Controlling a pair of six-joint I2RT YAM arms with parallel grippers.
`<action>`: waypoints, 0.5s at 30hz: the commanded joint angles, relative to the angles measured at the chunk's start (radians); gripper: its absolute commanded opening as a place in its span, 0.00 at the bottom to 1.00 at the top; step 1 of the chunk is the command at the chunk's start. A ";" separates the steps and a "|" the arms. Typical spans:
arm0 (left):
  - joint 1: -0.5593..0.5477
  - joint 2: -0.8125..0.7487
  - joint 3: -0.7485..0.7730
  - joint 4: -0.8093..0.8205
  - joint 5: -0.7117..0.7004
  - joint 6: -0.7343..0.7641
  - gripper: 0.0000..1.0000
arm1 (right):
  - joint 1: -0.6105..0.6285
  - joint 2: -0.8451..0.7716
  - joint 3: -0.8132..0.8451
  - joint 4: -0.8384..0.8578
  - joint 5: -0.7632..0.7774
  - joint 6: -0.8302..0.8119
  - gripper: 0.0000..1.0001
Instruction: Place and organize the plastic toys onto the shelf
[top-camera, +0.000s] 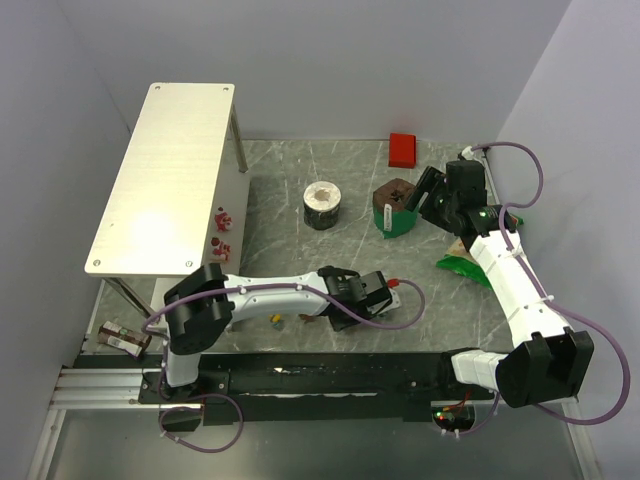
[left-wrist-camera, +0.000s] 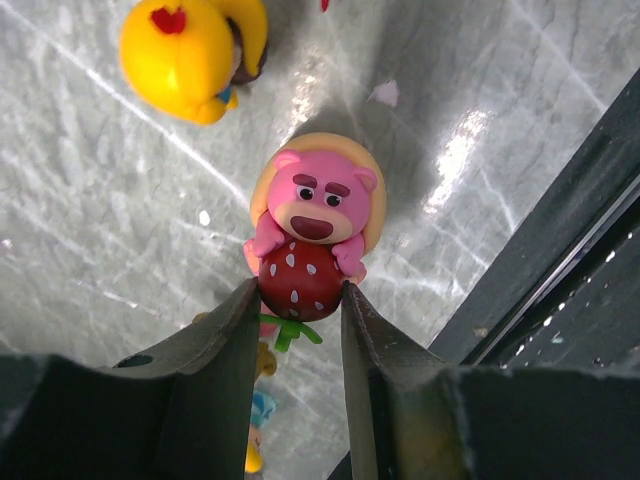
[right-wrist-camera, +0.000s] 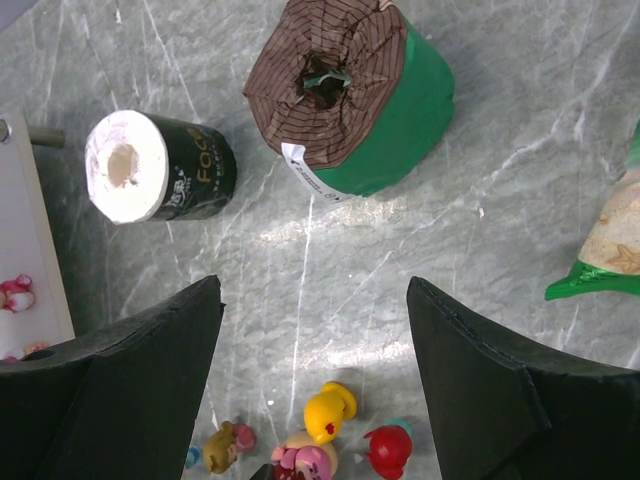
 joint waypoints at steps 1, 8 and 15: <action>0.011 -0.101 0.008 -0.031 -0.037 -0.003 0.01 | -0.008 -0.004 0.018 0.037 -0.005 0.009 0.81; 0.153 -0.166 0.002 -0.063 -0.120 -0.086 0.01 | -0.006 -0.009 0.018 0.038 -0.008 0.012 0.81; 0.308 -0.144 0.127 -0.092 -0.229 -0.162 0.02 | -0.008 -0.020 0.013 0.026 -0.006 0.014 0.81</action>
